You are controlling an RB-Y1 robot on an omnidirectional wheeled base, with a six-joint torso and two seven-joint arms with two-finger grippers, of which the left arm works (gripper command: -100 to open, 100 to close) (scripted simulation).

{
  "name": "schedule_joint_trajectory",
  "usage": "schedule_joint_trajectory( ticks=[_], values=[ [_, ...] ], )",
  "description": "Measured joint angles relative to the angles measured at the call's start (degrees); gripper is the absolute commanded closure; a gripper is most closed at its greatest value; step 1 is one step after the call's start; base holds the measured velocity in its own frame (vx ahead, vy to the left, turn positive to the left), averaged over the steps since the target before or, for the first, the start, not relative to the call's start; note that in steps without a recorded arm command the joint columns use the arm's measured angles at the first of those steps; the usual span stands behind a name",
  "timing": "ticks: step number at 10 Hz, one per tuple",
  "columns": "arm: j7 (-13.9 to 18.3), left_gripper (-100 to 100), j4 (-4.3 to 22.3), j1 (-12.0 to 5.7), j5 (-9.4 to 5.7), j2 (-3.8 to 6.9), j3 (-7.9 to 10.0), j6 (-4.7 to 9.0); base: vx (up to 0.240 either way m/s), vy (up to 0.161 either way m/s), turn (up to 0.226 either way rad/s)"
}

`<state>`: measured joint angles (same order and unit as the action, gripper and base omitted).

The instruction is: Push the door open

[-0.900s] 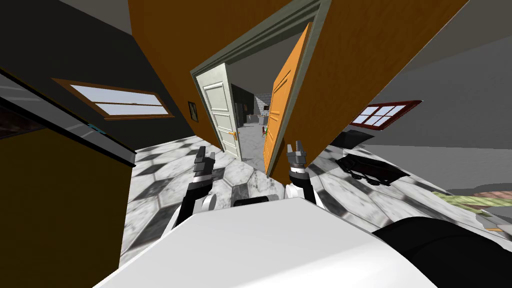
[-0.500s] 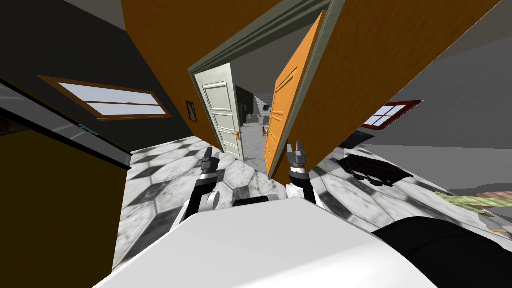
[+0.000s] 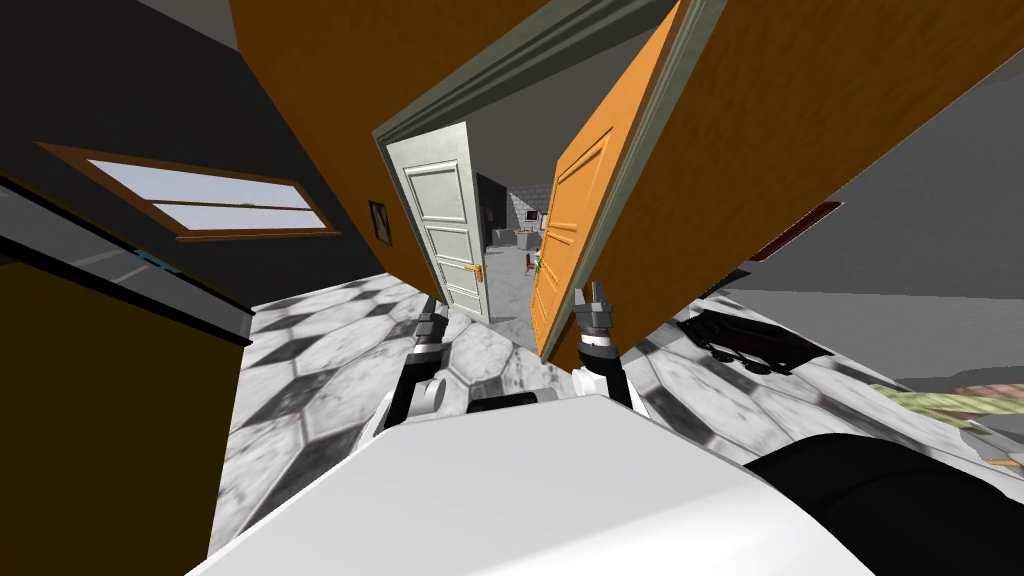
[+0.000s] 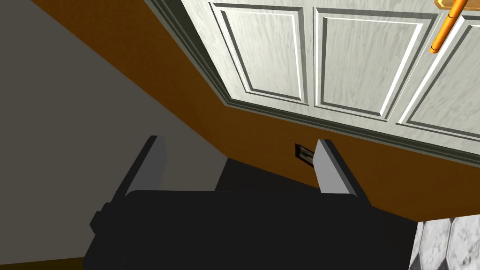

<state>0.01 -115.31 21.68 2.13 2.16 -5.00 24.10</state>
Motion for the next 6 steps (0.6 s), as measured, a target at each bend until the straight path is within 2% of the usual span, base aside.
schedule_joint_trajectory(
  ticks=[4, 5, 6],
  values=[
    [1.5, -100, 4.7, -3.2, 0.17, 0.89, -1.11, 0.01, 0.094, 0.09, -0.023],
    [1.8, -100, 6.0, -4.26, 0.35, 0.82, -1.56, -0.08, 0.085, 0.085, -0.027],
    [2.3, -100, 7.1, -5.05, 0.3, 1.27, -1.75, -0.22, 0.08, 0.092, -0.022]
  ],
)
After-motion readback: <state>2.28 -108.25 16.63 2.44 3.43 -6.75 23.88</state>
